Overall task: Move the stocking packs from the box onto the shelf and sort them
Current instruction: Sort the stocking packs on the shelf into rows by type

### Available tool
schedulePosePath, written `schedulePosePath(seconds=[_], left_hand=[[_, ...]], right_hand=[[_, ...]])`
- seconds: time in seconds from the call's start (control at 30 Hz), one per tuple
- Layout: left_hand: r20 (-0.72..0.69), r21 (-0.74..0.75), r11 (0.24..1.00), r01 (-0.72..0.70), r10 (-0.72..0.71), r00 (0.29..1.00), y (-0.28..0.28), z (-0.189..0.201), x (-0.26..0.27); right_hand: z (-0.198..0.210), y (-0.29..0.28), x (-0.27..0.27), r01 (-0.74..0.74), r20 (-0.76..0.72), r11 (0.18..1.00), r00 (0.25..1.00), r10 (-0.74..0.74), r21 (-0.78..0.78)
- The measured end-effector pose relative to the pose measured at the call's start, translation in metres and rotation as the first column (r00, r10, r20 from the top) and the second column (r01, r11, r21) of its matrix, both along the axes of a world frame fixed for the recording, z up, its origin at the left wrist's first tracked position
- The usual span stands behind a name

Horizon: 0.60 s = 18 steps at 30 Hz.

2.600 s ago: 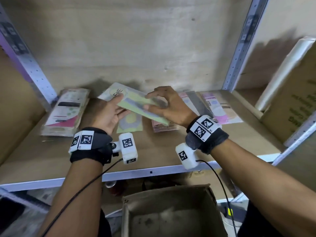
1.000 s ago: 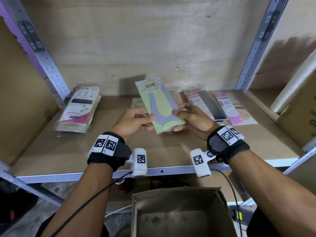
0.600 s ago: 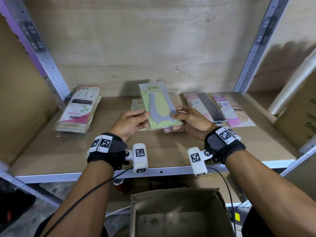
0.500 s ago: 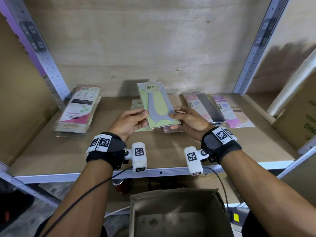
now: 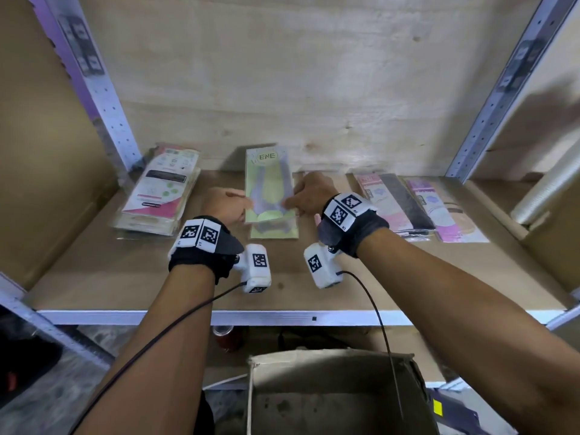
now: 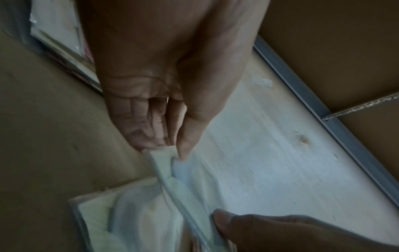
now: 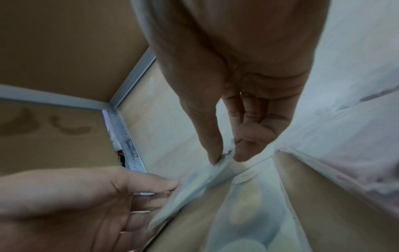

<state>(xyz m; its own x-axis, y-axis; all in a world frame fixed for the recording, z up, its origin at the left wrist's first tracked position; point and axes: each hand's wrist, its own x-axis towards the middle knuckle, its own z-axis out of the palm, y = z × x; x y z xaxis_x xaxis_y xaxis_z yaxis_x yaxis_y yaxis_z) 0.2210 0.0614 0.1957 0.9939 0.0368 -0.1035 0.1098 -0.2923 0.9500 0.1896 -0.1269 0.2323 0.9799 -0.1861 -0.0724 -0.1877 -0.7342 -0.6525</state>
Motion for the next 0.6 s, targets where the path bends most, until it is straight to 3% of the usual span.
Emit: schedulePosePath(seconds=[0.1, 0.27, 0.6], left_hand=[[-0.027, 0.202, 0.975, 0.087, -0.084, 0.996, 0.001, -0.002, 0.000], [-0.031, 0.275, 0.951, 0.138, -0.135, 0.990, -0.006, -0.013, 0.003], [-0.040, 0.348, 0.924, 0.156, -0.152, 0.988, -0.007, -0.018, 0.003]], right_hand=[[-0.003, 0.007, 0.006, 0.007, -0.086, 0.995, 0.996, -0.015, -0.096], [-0.010, 0.014, 0.005, -0.020, -0.198, 0.967, 0.980, -0.032, -0.253], [-0.011, 0.018, 0.005, -0.056, -0.242, 0.978, 0.970, 0.006, -0.200]])
